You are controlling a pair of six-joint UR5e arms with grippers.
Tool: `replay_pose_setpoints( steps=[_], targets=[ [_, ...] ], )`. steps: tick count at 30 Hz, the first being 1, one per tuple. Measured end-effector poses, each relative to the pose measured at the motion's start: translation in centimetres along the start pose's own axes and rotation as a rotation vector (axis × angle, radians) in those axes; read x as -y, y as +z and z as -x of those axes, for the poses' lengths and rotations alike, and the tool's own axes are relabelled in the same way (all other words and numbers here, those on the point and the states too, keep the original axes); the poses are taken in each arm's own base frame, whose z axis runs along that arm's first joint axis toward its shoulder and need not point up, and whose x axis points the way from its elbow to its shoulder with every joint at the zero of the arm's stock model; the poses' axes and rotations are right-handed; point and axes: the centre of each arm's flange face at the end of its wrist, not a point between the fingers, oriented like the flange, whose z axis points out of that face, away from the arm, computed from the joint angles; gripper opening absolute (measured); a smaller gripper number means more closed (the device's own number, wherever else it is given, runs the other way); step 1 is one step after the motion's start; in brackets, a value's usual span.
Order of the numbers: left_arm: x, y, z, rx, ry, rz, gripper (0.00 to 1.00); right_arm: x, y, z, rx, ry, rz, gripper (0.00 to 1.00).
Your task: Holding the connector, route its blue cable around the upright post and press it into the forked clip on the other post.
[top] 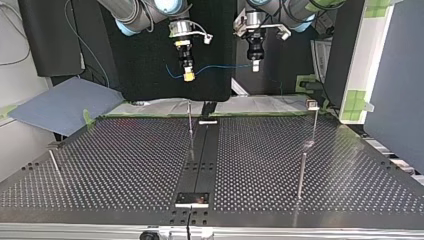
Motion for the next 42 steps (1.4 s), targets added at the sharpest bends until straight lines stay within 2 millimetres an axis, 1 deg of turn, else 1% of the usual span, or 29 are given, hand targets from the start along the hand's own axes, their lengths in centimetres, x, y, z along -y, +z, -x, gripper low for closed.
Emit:
replay_pose_setpoints(
  steps=[36,38,42],
  targets=[
    [0.0,0.0,0.0,0.001,0.0,0.0,0.01,0.0,0.0,0.0,0.0,0.0,0.0,0.38],
    [0.0,0.0,0.0,0.001,0.001,0.0,0.01,0.1,0.0,0.0,0.0,0.0,-0.004,0.38],
    [0.0,0.0,0.0,0.001,0.001,0.0,0.01,1.2,0.3,0.7,0.012,-0.004,-0.03,0.38]
  ],
)
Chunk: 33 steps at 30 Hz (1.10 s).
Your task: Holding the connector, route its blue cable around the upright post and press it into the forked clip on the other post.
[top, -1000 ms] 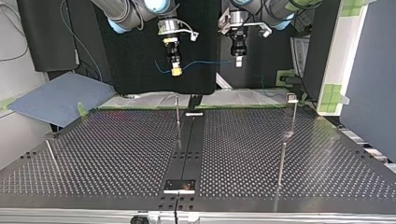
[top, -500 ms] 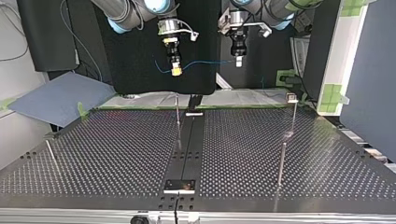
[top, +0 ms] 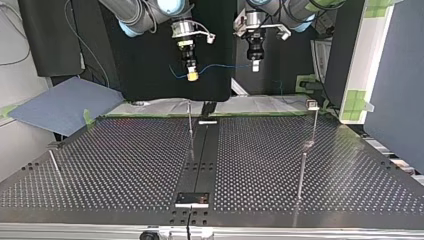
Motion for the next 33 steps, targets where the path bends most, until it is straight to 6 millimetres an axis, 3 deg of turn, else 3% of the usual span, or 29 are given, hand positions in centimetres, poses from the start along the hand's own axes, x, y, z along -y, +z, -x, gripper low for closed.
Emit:
replay_pose_setpoints(
  steps=[6,18,33],
  targets=[
    [0.0,0.0,0.0,0.0,0.0,0.0,0.01,0.5,0.2,1.1,0.017,-0.005,-0.01,0.38],
    [-0.2,0.0,-0.2,-0.003,0.007,0.0,0.01,0.5,0.2,1.3,0.019,-0.005,-0.011,0.38],
    [-3.5,2.1,-4.5,-0.052,0.161,0.023,0.01,0.5,0.2,1.3,0.02,-0.005,-0.011,0.38]
  ],
)
